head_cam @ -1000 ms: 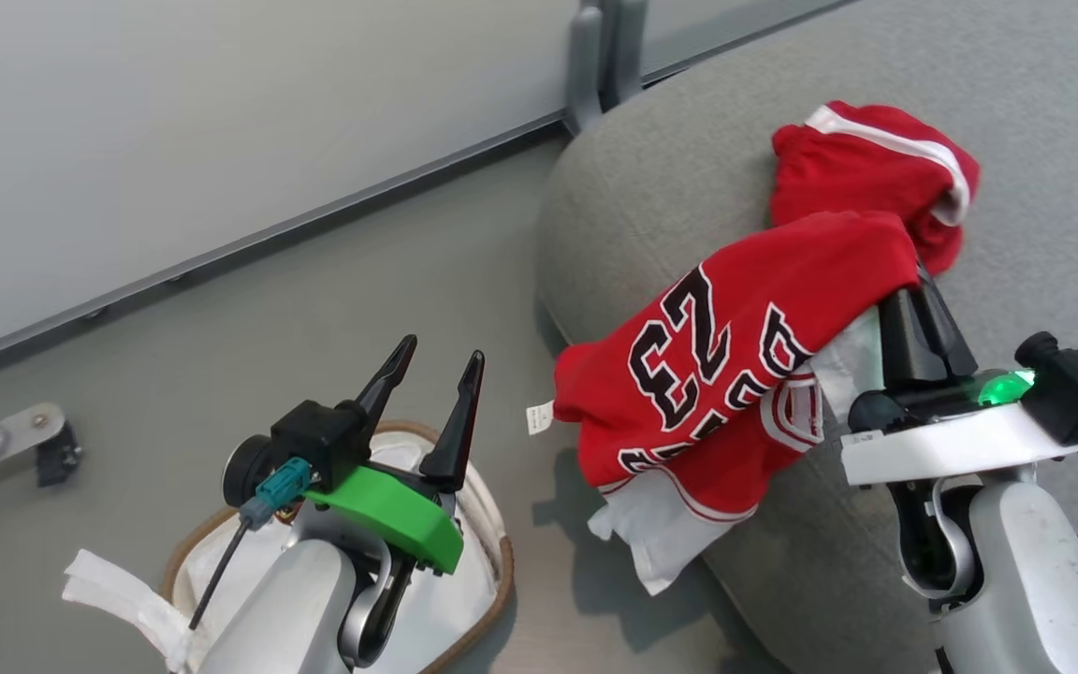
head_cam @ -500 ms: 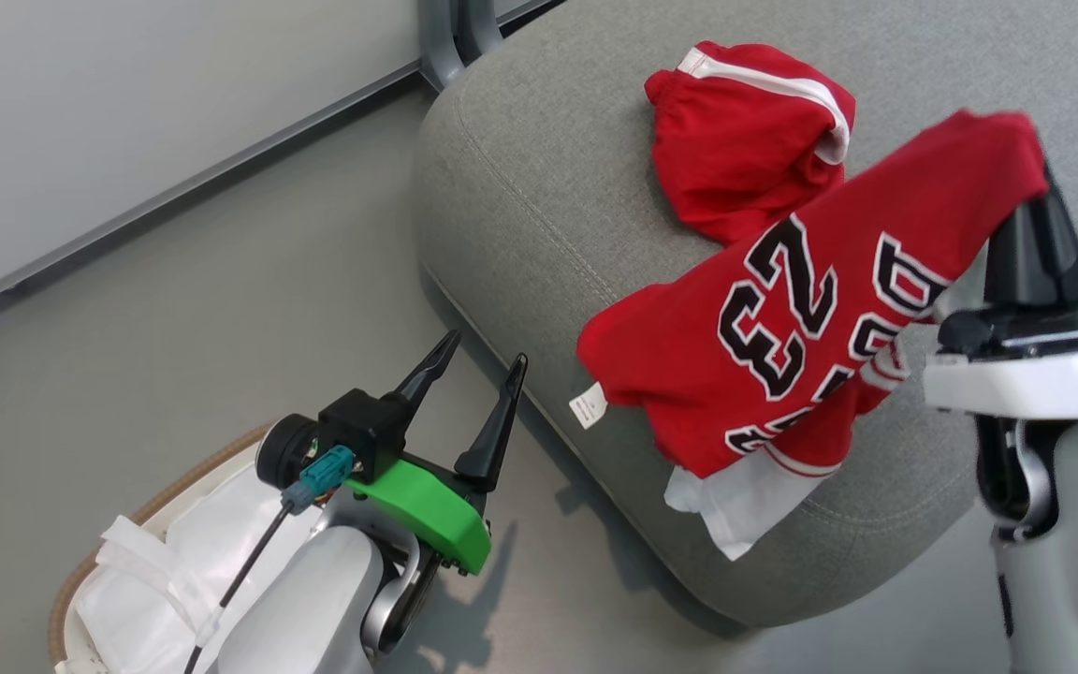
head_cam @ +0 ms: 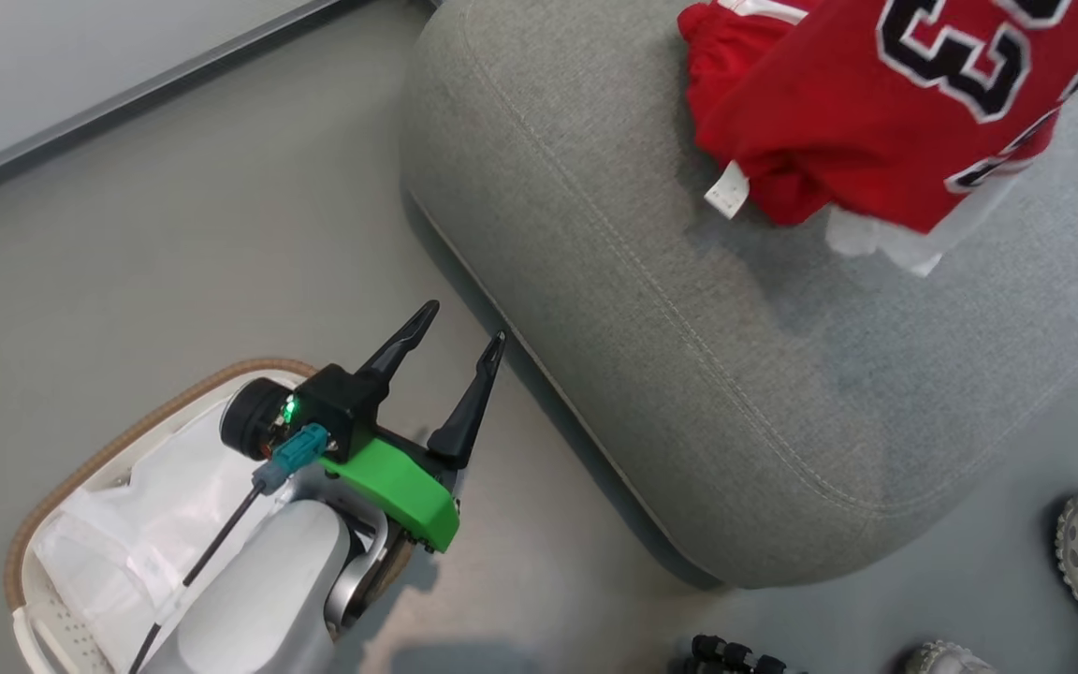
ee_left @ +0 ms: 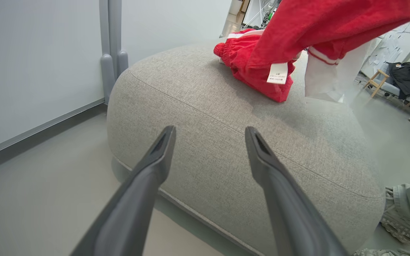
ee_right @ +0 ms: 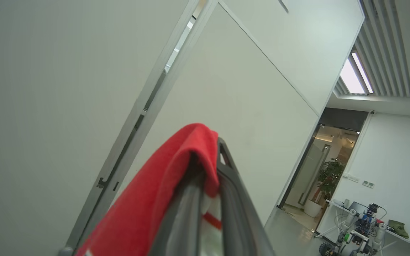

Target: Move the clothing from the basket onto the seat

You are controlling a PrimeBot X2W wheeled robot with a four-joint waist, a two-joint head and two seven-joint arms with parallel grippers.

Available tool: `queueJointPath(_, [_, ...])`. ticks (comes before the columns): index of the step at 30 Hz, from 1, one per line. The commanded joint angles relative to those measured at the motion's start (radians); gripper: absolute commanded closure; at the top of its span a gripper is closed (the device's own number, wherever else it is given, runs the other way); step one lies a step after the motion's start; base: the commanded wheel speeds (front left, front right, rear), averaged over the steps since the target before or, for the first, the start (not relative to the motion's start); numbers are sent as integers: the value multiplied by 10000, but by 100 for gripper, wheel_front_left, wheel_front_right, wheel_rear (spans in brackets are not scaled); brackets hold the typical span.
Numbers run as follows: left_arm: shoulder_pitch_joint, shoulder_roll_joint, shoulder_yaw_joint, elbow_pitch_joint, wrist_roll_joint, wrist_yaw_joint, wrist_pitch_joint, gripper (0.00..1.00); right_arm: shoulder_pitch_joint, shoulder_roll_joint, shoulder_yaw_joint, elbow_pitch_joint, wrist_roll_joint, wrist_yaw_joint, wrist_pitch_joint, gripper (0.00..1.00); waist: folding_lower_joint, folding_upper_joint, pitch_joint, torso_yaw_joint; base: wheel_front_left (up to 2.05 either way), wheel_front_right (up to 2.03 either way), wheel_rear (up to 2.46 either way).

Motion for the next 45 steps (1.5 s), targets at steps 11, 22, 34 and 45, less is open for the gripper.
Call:
queueJointPath(11, [-1290, 445, -915, -516, -8, -21, -8, 0, -1643, 34, -1636, 2628, -1754, -13, -14, 100, 0, -1, 1986, 1464, 0, 0, 0])
queueJointPath(22, [-1840, 651, -1131, -655, -168, -21, -8, 0, 226, 1365, -2623, 5419, -1986, -14, -23, 100, 0, -1, 2632, 1881, 0, 0, 0])
queueJointPath(34, [-1126, 375, -891, -398, -274, -21, -8, 0, 2307, 1759, -3345, 5133, -1578, -14, -21, 0, 0, -1, 1455, 1732, 0, 0, 0])
queueJointPath(45, [31, -351, -92, 25, -131, -21, -8, 0, 4077, 1602, -1852, 3650, -701, -14, -23, 0, 0, -1, -373, 1900, 0, 0, 0])
